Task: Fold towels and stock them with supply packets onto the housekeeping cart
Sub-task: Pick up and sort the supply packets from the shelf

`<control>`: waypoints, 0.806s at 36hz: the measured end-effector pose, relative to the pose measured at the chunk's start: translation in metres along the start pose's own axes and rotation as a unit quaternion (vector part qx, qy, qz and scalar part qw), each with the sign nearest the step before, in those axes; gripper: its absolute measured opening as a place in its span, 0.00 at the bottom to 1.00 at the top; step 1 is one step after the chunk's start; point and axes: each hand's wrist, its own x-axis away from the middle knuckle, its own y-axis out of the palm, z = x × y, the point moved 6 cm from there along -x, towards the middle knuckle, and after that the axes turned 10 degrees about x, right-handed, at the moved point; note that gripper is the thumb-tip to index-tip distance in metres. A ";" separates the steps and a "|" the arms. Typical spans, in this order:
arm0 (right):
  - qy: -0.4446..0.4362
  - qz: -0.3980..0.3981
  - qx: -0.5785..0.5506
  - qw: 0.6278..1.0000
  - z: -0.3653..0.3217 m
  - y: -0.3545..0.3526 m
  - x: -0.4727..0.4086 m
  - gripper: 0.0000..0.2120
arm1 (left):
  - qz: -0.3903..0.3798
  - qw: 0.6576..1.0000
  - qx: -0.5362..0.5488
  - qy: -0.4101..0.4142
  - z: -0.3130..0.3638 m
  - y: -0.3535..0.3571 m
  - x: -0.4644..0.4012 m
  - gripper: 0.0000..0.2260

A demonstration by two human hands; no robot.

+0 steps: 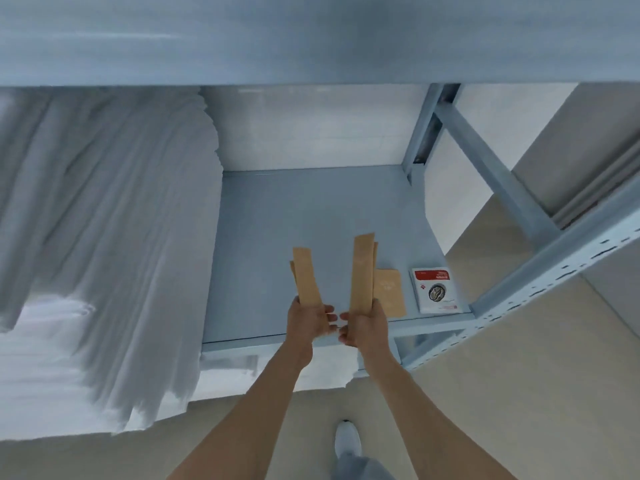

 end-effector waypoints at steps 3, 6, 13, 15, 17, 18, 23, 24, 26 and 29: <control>-0.003 0.032 -0.021 0.999 -0.003 -0.020 0.031 0.11 | -0.027 0.999 -0.031 0.010 0.002 0.004 0.026 0.10; -0.014 0.058 -0.046 0.997 -0.001 -0.040 0.066 0.07 | -0.063 0.996 -0.058 0.017 -0.004 0.019 0.052 0.10; -0.030 0.072 -0.149 0.986 0.012 -0.109 0.128 0.10 | -0.150 0.985 -0.086 0.007 -0.041 0.077 0.116 0.05; -0.040 0.087 -0.174 0.980 0.017 -0.140 0.144 0.15 | -0.170 0.981 -0.096 -0.003 -0.057 0.097 0.136 0.05; -0.041 0.106 -0.199 0.973 0.021 -0.168 0.158 0.18 | -0.185 0.977 -0.108 -0.006 -0.071 0.116 0.151 0.08; -0.040 0.119 -0.213 0.969 0.024 -0.186 0.167 0.18 | -0.197 0.974 -0.115 -0.005 -0.080 0.128 0.162 0.09; -0.076 0.147 -0.293 0.942 0.039 -0.271 0.208 0.18 | -0.245 0.962 -0.121 -0.002 -0.128 0.181 0.215 0.10; -0.083 0.151 -0.311 0.935 0.043 -0.287 0.215 0.17 | -0.257 0.958 -0.125 -0.003 -0.139 0.192 0.227 0.12; -0.104 0.158 -0.348 0.918 0.049 -0.319 0.229 0.16 | -0.276 0.954 -0.118 -0.010 -0.163 0.216 0.249 0.17; -0.110 0.173 -0.374 0.904 0.065 -0.372 0.247 0.18 | -0.272 0.957 -0.099 -0.013 -0.202 0.249 0.286 0.15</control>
